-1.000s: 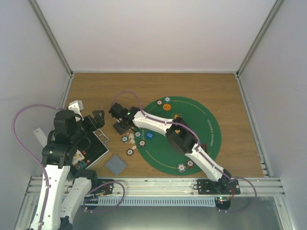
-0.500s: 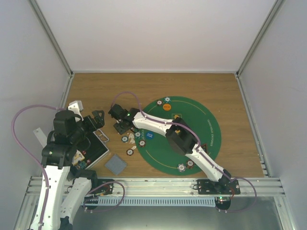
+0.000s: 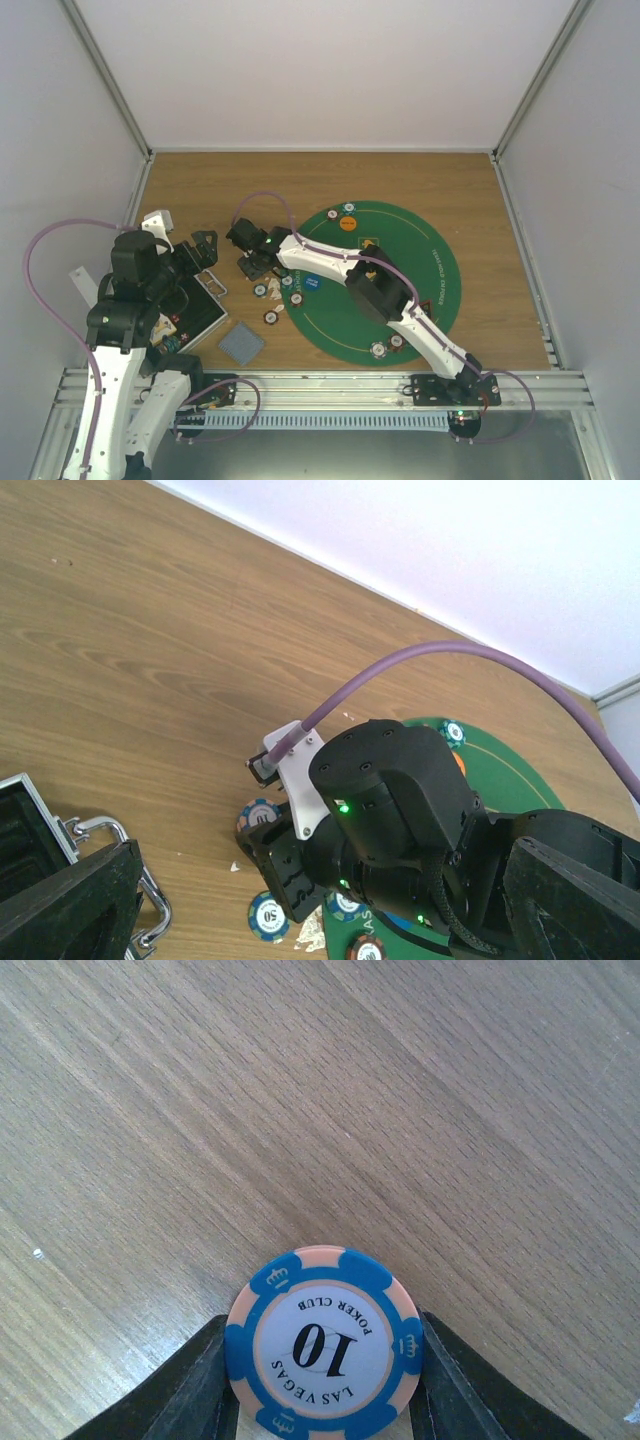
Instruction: Distribute texas hold em gaming equipment
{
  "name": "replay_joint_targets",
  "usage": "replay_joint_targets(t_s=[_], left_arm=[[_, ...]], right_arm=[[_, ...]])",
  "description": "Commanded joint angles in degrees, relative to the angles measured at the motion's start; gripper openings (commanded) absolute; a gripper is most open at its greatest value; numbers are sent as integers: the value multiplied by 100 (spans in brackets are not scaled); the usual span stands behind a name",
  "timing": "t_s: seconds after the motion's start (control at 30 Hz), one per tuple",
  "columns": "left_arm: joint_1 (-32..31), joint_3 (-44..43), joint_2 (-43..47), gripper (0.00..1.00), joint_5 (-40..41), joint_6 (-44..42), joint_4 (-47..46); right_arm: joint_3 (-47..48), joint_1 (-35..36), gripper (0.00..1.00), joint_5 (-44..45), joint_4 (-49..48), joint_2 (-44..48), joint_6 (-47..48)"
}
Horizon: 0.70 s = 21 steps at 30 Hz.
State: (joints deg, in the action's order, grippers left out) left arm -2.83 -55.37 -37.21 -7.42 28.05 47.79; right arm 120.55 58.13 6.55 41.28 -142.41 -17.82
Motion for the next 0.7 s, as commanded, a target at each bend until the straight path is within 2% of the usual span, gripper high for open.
replay_joint_targets(t_s=[0.0,0.17,0.37,0.67], left_arm=[[46,-69,82,99,14,-9,-165],[46,-87,98,99,31,-19,-148],[46,-96,109,99,39,-34,-138],[46,-120,107,99,44,-37,-124]], right_arm=[[-167,-4,30,222,510,-42,-30],[39,-4,30,-47,173,321,-123],[385,-9,31,58,210,515,-97],[96,-80,31,284,129,818,-133]])
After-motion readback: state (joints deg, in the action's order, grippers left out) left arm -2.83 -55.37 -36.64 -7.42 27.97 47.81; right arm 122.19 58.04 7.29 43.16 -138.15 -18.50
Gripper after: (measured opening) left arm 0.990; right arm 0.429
